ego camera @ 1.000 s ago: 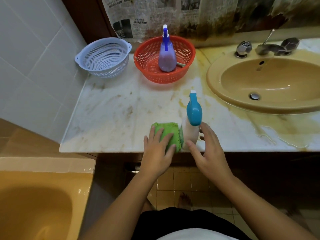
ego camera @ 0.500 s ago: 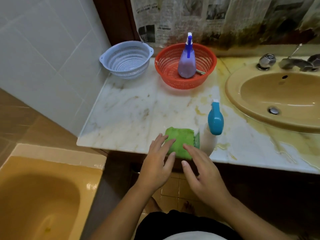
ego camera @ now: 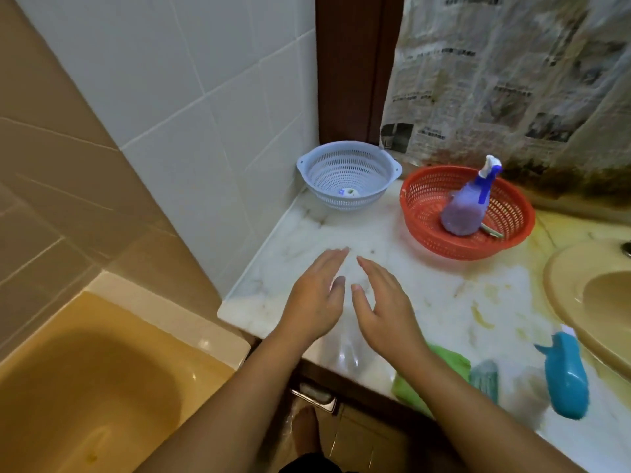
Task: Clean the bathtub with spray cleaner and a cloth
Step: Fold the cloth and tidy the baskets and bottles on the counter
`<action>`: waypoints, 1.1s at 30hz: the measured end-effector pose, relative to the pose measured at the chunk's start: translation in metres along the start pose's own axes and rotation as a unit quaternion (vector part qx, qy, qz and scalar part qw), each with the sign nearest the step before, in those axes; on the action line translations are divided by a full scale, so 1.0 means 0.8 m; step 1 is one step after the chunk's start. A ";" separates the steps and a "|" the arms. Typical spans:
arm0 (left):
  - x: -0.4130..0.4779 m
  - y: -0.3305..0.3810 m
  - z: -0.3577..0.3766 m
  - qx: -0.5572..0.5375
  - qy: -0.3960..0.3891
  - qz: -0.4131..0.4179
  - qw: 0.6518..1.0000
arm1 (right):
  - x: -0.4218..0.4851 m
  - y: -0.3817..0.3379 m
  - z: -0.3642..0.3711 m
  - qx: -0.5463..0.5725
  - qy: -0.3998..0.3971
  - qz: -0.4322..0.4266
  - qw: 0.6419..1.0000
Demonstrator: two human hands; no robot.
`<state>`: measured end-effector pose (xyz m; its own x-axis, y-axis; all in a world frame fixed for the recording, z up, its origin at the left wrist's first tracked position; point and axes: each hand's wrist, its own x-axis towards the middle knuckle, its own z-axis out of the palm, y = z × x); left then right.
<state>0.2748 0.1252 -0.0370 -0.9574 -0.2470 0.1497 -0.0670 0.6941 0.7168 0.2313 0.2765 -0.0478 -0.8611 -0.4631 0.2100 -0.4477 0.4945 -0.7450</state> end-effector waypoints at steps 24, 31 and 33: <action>0.330 -0.154 -0.014 0.263 -0.047 0.148 0.952 | 0.331 0.104 0.049 -0.382 -0.036 -0.054 0.922; 0.317 -0.174 -0.009 0.211 0.028 0.188 0.959 | 0.319 0.103 0.061 -0.386 -0.016 -0.075 0.919; 0.310 -0.176 -0.009 0.206 0.031 0.190 0.959 | 0.310 0.102 0.065 -0.372 -0.004 -0.075 0.925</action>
<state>0.0490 -0.0387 -0.0963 -0.9170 0.0460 0.3962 0.1659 0.9473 0.2742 -0.0059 0.1636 -0.0896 -0.7758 -0.5714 0.2677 -0.6062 0.7926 -0.0652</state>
